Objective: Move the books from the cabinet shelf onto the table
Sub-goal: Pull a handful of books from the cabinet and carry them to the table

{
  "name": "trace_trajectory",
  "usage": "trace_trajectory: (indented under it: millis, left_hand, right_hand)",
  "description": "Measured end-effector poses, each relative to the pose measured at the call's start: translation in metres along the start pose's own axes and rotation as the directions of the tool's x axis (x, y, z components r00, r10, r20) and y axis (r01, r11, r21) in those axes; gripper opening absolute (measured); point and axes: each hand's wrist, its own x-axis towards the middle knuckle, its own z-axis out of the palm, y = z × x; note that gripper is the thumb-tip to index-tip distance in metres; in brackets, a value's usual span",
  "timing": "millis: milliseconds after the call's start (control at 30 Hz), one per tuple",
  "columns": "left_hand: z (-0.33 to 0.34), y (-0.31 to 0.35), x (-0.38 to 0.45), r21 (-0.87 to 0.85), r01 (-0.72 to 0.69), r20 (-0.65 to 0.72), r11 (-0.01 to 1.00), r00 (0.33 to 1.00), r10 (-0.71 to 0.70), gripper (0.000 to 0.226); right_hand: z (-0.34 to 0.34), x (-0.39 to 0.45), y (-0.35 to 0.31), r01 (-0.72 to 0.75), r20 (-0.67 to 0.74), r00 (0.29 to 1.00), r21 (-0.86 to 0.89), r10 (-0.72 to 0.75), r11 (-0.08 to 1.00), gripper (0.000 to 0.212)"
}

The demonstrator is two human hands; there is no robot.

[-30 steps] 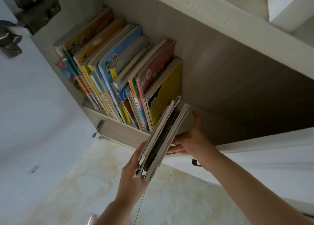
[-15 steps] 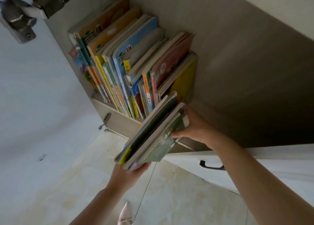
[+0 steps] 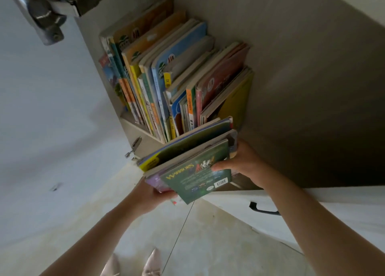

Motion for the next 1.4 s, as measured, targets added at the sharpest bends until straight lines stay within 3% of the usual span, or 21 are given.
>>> trace_trajectory:
  millis: [67,233,433,567,633,700,833,1033,1167,1267,1400]
  left_hand:
    - [-0.009,0.002,0.003,-0.044,0.031,0.080,0.999,0.996,-0.027,0.053]
    - [-0.028,0.028,-0.017,-0.043,0.164,0.220,0.986,0.964,-0.151,0.052]
    - [-0.049,0.072,-0.087,-0.177,0.171,0.263,0.969,0.957,-0.121,0.061]
    - [-0.061,0.094,-0.153,-0.373,0.188,0.189,0.909,0.974,-0.124,0.063]
    - [-0.065,0.103,-0.190,-0.538,0.172,0.118,0.825,0.985,-0.128,0.055]
    - [-0.065,0.110,-0.227,-0.661,0.147,0.022,0.736,0.984,-0.177,0.054]
    - [-0.065,0.130,-0.303,-0.741,0.062,-0.164,0.668,0.949,-0.270,0.053]
    - [-0.056,0.132,-0.421,-0.747,-0.009,-0.393,0.665,0.813,-0.430,0.056]
    - [-0.049,0.109,-0.509,-0.778,-0.070,-0.489,0.625,0.693,-0.530,0.060]
    - [-0.032,0.088,-0.594,-0.805,-0.178,-0.541,0.566,0.610,-0.578,0.060]
    - [0.003,0.065,-0.706,-0.792,-0.337,-0.611,0.509,0.463,-0.642,0.060]
  right_hand:
    - [0.001,-0.003,-0.002,-0.020,-0.017,1.000,-0.004,0.020,1.000,0.063]
    - [0.011,-0.027,-0.013,-0.079,0.000,0.997,0.065,0.079,0.995,0.053]
    - [0.025,-0.078,-0.065,-0.126,0.050,0.991,0.082,0.122,0.989,0.049]
    - [0.045,-0.119,-0.107,-0.161,0.052,0.987,0.148,0.155,0.976,0.053]
    - [0.062,-0.140,-0.124,-0.158,0.034,0.987,0.183,0.154,0.970,0.057]
    - [0.082,-0.162,-0.142,-0.138,0.032,0.990,0.199,0.135,0.970,0.046]
    - [0.126,-0.207,-0.175,-0.102,0.085,0.992,0.171,0.088,0.980,0.048]
    - [0.209,-0.276,-0.195,-0.061,0.212,0.976,0.099,0.038,0.993,0.065]
    - [0.270,-0.327,-0.204,-0.032,0.363,0.932,0.024,0.021,0.999,0.051]
    - [0.320,-0.380,-0.210,0.034,0.532,0.847,-0.062,0.005,0.997,0.031]
    - [0.385,-0.463,-0.211,0.127,0.733,0.679,-0.067,-0.038,0.990,0.046]
